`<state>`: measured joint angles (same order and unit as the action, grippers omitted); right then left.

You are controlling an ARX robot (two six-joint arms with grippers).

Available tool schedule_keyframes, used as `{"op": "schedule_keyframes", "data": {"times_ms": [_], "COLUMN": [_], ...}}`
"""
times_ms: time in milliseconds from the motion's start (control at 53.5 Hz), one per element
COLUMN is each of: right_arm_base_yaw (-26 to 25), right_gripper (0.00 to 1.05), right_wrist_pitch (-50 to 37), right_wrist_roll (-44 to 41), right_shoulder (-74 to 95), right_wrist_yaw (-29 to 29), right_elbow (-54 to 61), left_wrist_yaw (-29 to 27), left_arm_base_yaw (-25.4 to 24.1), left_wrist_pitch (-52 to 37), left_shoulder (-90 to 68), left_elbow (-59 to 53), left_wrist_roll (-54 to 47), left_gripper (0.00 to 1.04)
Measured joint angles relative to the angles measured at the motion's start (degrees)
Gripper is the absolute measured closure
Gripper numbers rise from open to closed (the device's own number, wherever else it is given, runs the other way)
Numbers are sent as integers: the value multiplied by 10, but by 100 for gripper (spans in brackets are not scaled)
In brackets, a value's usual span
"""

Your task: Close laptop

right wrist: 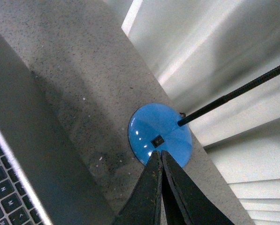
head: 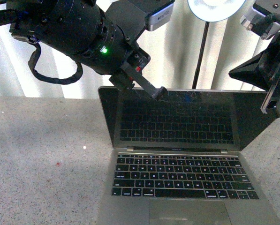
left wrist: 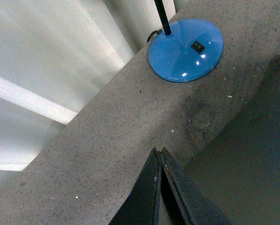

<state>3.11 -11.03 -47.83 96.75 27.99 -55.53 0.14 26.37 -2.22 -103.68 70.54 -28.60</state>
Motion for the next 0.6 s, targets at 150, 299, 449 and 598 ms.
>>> {"op": "schedule_keyframes", "data": {"times_ms": [150,299,449,598], "right_arm_base_yaw": [0,0,2,6], "right_gripper": [102,102,102,102], "right_wrist_pitch": [20,43,70,87], "right_wrist_roll": [-18,-34,-47,-60], "right_shoulder": [-2,-5,-11,-11], "right_wrist_yaw": [1,1,2,4], "right_elbow": [6,10,16,27], "left_wrist_yaw": [2,9,20,32], "left_arm_base_yaw": [3,9,16,18], "left_wrist_pitch": [14,22,30,30], "left_shoulder": [0,3,13,17], "left_elbow": [-9,-18,-35,-54], "left_wrist_roll": [-3,-3,-1,2], "left_gripper": [101,101,101,101]}}
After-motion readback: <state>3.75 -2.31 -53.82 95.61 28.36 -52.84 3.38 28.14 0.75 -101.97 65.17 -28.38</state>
